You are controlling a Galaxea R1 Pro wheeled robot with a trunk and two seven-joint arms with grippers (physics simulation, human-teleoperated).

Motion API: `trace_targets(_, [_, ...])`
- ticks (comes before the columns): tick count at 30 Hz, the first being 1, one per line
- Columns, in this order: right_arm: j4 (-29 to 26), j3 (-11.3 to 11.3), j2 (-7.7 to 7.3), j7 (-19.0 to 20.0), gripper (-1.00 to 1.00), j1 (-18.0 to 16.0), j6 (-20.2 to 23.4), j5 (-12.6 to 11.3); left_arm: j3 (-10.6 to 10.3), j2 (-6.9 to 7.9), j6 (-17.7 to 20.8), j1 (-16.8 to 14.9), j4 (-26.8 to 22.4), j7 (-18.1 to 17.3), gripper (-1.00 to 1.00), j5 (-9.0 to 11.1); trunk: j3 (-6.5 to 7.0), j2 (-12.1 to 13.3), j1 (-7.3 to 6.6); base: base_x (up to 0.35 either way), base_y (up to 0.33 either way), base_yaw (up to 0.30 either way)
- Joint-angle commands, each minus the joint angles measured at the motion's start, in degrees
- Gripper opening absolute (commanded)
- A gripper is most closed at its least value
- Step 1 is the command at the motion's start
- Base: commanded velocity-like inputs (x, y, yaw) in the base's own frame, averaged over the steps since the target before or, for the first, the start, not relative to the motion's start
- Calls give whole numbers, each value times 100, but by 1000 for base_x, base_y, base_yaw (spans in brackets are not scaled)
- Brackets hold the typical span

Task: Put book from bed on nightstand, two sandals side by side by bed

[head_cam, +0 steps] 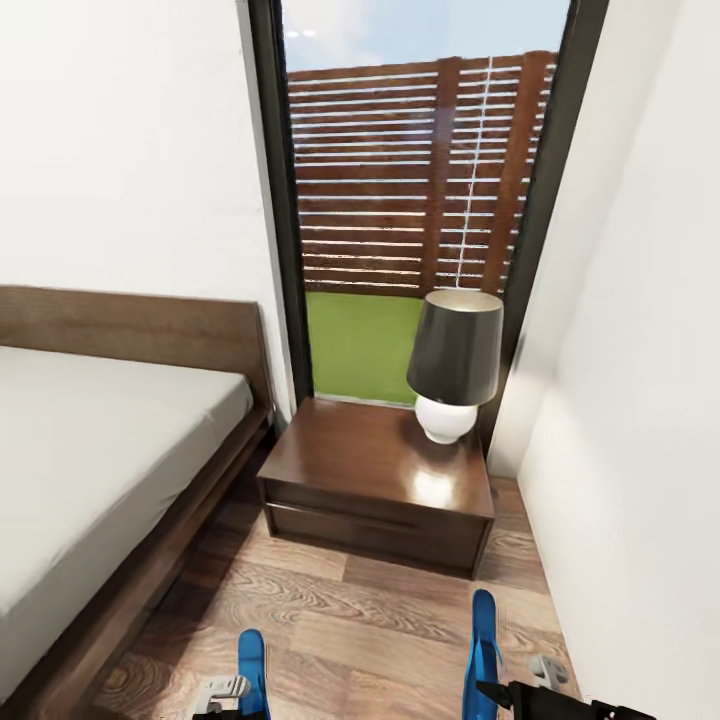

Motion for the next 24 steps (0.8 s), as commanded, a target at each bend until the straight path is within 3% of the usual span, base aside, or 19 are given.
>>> trace_targets(1, [12,33,-1,19,-100,-7,40,-67,-48,0,-41,-5,8,-7,-100,28,-5,-2,-1,0,0,293])
trace_targets(24, [12,34,-1,19,-100,-8,40,-67,-55,-5,-41,-5,8,-7,-100,20,-5,-2,-1,0,-19,293])
